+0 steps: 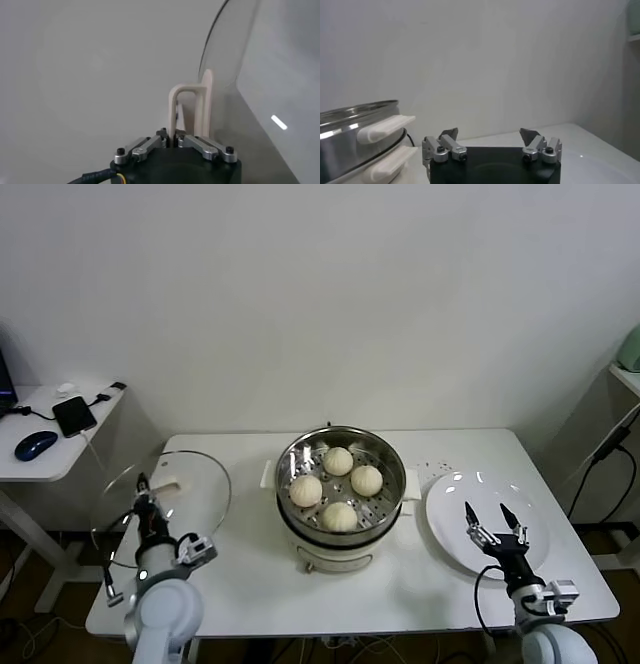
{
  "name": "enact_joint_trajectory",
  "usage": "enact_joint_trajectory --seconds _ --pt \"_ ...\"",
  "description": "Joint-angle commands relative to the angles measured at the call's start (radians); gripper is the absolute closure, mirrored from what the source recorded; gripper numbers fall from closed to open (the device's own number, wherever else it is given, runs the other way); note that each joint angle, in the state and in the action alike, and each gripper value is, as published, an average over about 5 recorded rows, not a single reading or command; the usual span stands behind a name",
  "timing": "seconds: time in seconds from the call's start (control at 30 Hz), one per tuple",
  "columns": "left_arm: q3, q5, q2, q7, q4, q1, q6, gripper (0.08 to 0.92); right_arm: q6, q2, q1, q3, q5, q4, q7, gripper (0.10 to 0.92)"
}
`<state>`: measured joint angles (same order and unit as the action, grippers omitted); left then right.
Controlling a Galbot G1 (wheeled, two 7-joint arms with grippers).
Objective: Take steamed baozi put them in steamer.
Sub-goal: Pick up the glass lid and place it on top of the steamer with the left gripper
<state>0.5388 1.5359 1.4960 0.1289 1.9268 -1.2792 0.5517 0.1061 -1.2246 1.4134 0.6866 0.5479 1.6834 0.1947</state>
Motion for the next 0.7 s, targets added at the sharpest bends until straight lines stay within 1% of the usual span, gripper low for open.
enact_joint_trajectory --seconds 0.03,0.17,0.33,0.6,0.7 --pt "-0.252 0.181 0.107 0.18 0.187 0.043 0.128 0.837 -0.011 -0.013 0.018 0.019 -0.007 0.037 -0.002 0.203" --pt "-0.382 0.216 0.137 0.201 0.14 0.09 0.131 0.837 -0.008 -0.012 0.036 0.029 -0.011 0.043 -0.002 0.202" --pt "-0.5 0.211 0.162 0.227 0.098 0.136 0.142 0.837 -0.005 -0.023 0.052 0.048 -0.011 0.044 -0.002 0.203" --pt "-0.635 0.101 0.162 0.227 0.03 0.218 0.132 0.837 -0.002 -0.041 0.063 0.06 -0.021 0.04 -0.002 0.203" --pt "-0.661 0.033 0.162 0.205 -0.015 0.264 0.148 0.837 -0.002 -0.046 0.067 0.06 -0.026 0.038 -0.002 0.202"
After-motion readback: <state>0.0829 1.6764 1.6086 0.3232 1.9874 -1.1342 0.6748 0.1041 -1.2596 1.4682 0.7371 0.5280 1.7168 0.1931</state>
